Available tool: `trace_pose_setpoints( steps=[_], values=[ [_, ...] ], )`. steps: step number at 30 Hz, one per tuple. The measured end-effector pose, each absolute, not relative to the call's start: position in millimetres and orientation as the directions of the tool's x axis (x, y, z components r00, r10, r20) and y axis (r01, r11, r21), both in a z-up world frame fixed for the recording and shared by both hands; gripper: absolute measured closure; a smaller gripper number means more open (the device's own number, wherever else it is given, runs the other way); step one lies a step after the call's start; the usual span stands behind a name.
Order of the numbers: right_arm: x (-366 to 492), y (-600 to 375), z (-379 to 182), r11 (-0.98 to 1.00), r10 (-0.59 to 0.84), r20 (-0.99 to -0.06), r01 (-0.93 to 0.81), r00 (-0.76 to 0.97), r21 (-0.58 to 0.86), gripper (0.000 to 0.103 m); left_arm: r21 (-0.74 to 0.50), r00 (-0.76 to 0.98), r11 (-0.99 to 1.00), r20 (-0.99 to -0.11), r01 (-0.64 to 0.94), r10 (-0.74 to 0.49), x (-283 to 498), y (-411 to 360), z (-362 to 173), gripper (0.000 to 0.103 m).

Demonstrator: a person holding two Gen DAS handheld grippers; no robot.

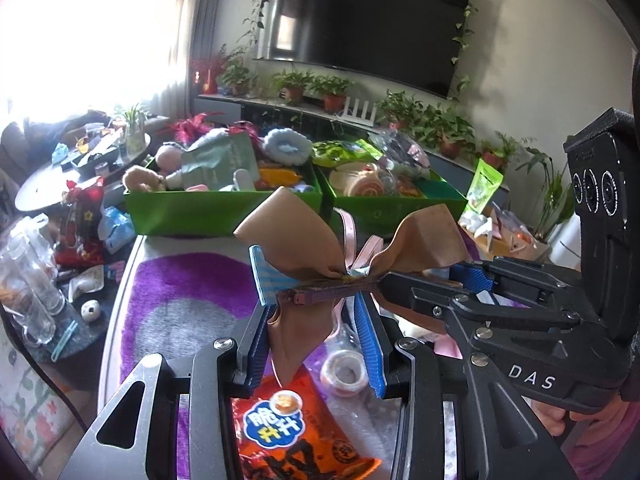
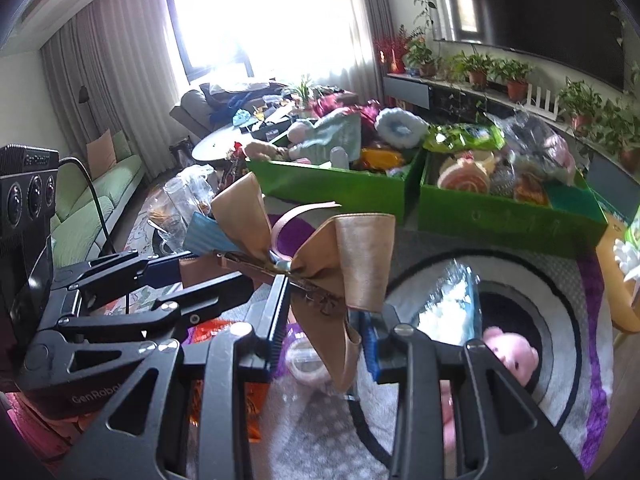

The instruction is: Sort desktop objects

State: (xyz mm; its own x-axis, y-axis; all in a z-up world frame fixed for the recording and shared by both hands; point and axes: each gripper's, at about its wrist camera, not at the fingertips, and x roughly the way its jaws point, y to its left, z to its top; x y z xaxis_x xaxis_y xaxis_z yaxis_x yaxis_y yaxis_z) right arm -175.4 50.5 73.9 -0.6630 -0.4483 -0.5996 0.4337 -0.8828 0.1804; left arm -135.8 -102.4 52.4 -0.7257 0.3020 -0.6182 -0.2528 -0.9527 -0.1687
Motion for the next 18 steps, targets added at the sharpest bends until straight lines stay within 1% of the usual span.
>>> trace_pose_setpoints(
  steps=[7, 18],
  values=[
    [-190, 36, 81, -0.880, -0.445, -0.600, 0.448, -0.665, 0.156, 0.068, -0.178, -0.732, -0.955, -0.614, -0.237, 0.296, -147, -113, 57, 0.064],
    [-220, 24, 84, -0.870, -0.469, -0.598, 0.457, -0.650, 0.185, 0.067, -0.173, -0.744, -0.958, -0.604, -0.227, 0.286, -172, -129, 65, 0.064]
  ],
)
